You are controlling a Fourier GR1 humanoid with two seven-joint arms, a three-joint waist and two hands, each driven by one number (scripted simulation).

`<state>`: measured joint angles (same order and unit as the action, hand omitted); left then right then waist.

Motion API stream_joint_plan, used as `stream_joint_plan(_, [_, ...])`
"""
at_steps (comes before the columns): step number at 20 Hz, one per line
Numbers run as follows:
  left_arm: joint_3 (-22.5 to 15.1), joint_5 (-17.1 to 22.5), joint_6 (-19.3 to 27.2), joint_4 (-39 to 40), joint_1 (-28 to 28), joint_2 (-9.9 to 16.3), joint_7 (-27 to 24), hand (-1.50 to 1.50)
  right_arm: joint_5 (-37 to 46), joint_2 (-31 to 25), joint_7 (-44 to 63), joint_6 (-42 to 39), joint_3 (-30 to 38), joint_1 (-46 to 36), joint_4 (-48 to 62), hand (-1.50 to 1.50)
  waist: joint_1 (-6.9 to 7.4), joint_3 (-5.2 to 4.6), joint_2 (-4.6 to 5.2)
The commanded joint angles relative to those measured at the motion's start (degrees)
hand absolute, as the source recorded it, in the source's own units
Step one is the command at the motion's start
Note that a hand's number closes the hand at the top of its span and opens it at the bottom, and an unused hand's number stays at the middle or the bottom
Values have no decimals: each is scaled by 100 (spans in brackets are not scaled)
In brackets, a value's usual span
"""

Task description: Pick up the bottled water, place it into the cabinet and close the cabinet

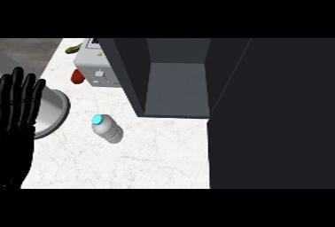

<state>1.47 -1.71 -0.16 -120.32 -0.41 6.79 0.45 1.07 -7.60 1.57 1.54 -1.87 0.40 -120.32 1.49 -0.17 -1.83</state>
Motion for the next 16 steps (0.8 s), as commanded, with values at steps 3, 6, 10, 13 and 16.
stream_joint_plan(3, [7, -432, 409, -621, 317, -190, 377, -150, -7, 122, -269, -70, 1, 474, -309, -150, -149, 19, 173])
stream_joint_plan(6, [-448, -1360, 897, 236, 198, -612, -251, -150, 272, 278, -121, 44, -407, 971, -891, -150, -212, 18, 178])
stream_joint_plan(10, [-609, 470, 1635, -514, 460, -668, 1034, -150, -501, 226, 613, -506, -1049, 1082, -1095, -150, -164, 16, 158])
stream_joint_plan(13, [-880, 310, 1855, -958, 408, -674, 1486, -150, -847, 95, 875, -596, -809, 1116, -1457, -150, -153, 19, 172])
stream_joint_plan(16, [-1371, -219, 2454, -1191, 234, -676, 1920, -150, -701, 43, 1382, -506, -1132, 1512, -2536, -150, -191, 19, 166])
